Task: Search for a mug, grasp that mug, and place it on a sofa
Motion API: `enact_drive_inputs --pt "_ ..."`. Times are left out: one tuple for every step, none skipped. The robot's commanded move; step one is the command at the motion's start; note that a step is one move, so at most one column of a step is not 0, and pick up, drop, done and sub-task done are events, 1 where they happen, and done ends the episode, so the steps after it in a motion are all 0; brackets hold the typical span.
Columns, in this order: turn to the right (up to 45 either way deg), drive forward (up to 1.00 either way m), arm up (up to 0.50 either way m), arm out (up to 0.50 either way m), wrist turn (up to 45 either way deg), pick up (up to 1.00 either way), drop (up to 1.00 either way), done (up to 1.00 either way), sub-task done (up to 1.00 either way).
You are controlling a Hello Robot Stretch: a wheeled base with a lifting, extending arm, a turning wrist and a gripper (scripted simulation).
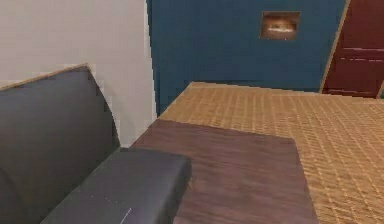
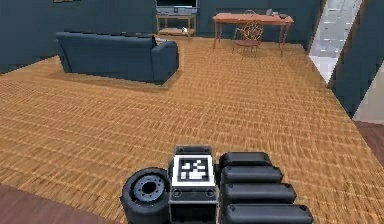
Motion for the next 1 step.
enact_drive_inputs --pt "3.0 0.0 0.0 0.0 0.0 0.0 0.0 0.0 0.0"
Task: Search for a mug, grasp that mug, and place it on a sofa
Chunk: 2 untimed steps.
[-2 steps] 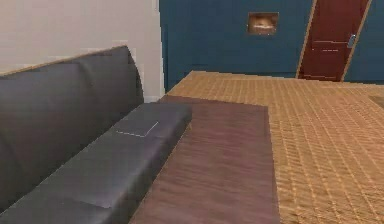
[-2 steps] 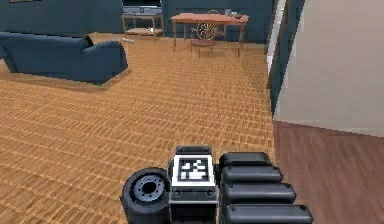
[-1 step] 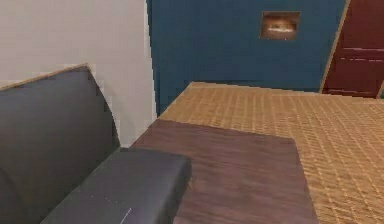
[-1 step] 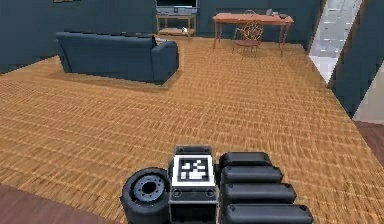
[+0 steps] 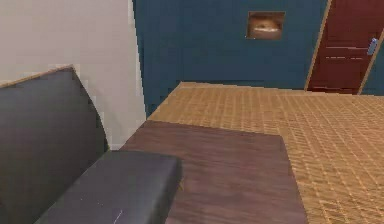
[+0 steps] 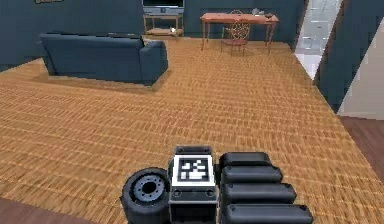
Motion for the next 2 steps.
enact_drive_inputs --pt "0.0 0.15 0.0 0.0 0.0 0.0 0.0 0.0 0.0" --pt "-45.0 0.0 0.0 0.0 0.0 0.0 0.0 0.0 0.0"
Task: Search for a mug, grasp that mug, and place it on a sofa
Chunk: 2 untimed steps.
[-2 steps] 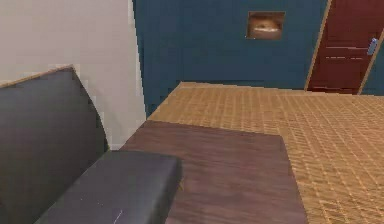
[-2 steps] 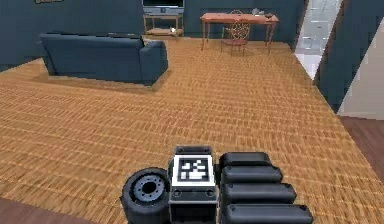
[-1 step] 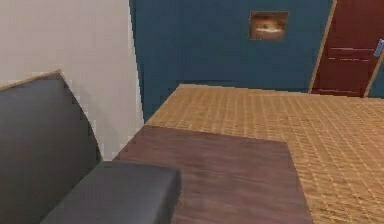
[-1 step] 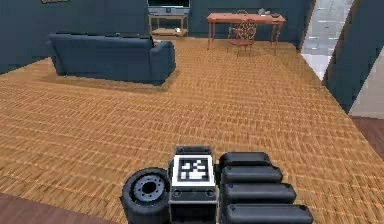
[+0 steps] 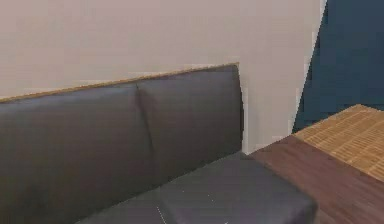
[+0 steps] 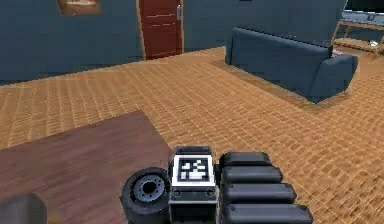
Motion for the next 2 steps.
enact_drive_inputs --pt "-45.0 0.0 0.0 0.0 0.0 0.0 0.0 0.0 0.0" --pt "-45.0 0.0 0.0 0.0 0.0 0.0 0.0 0.0 0.0"
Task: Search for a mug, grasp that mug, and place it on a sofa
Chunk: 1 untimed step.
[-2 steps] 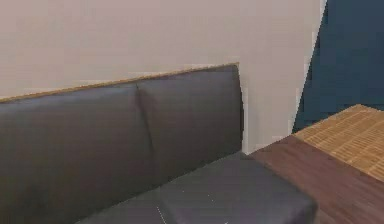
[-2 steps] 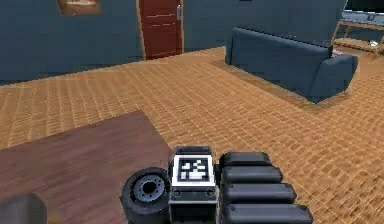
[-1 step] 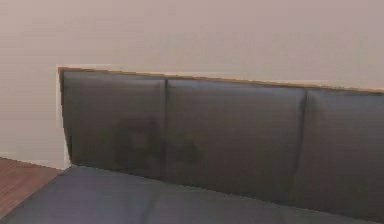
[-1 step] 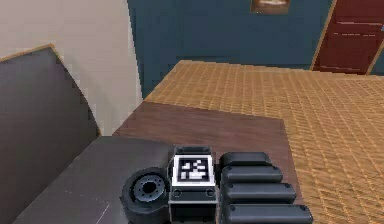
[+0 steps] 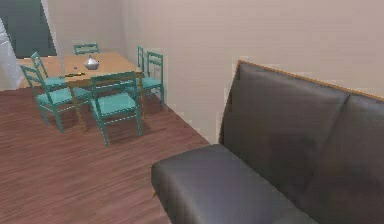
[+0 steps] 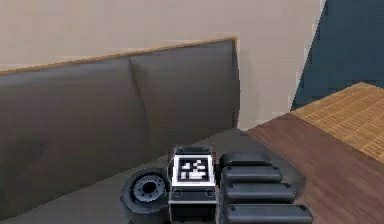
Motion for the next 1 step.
enact_drive_inputs --pt "-15.0 0.0 0.0 0.0 0.0 0.0 0.0 0.0 0.0"
